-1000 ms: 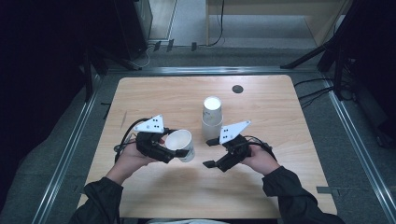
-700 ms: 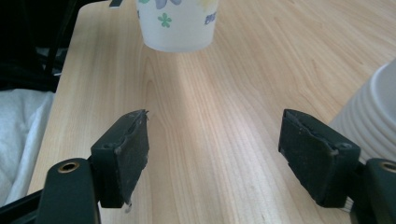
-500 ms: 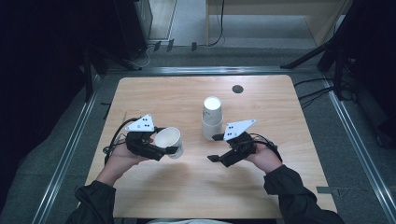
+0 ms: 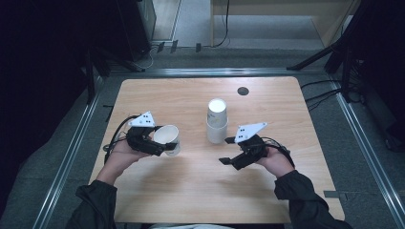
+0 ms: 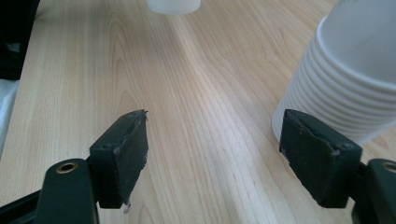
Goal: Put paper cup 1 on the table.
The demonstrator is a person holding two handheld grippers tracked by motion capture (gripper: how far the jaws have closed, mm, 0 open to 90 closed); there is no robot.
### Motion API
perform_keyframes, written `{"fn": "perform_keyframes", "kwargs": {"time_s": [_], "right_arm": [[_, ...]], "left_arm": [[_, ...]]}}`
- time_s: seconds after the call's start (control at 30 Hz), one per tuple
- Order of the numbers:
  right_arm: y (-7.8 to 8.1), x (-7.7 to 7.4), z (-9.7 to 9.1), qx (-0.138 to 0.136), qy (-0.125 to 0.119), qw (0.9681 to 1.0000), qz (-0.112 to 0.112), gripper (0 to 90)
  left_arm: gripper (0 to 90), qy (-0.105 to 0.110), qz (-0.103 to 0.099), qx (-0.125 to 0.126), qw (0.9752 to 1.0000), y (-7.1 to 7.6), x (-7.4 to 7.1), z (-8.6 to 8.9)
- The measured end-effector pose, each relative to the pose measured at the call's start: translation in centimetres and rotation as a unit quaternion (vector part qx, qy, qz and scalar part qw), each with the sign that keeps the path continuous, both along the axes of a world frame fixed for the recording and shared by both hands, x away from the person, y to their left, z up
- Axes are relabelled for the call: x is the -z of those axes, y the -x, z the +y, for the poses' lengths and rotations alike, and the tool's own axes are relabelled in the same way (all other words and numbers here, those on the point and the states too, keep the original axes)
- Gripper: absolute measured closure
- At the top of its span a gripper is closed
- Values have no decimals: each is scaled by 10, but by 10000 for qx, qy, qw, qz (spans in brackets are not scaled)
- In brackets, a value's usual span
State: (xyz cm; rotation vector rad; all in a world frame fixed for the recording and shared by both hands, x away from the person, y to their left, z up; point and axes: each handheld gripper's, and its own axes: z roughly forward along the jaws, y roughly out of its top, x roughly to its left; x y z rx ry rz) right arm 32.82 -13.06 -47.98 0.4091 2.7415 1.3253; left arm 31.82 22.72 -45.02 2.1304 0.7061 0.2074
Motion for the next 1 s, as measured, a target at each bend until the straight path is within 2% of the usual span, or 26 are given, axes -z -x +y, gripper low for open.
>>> {"fn": "perform_keyframes", "kwargs": {"time_s": [0.13,0.2,0.47,0.6,0.8,0.87,0.9,1.0], "right_arm": [[-1,4,-6,159,85,9998,26,236],[0,4,-9,209,100,9997,39,236],[4,5,-16,310,102,9995,-13,236],[6,6,-21,366,37,9993,-3,236],[7,6,-26,548,71,9984,-88,236],[7,5,-30,595,-13,9982,-89,236],[6,4,-32,649,-37,9978,-104,236],[6,4,-35,707,-28,9974,-97,236]], "left_arm": [[243,4,6,-35,10000,-6,1,2],[243,-67,-23,-68,10000,-11,3,4],[240,-1,71,-185,9998,-25,8,13],[240,-88,49,-239,9997,-29,10,16],[240,59,11,-394,9992,-36,14,25],[240,64,9,-430,9991,-38,15,28],[239,-89,10,-460,9989,-40,16,30],[240,-57,33,-511,9987,-42,17,33]]}}
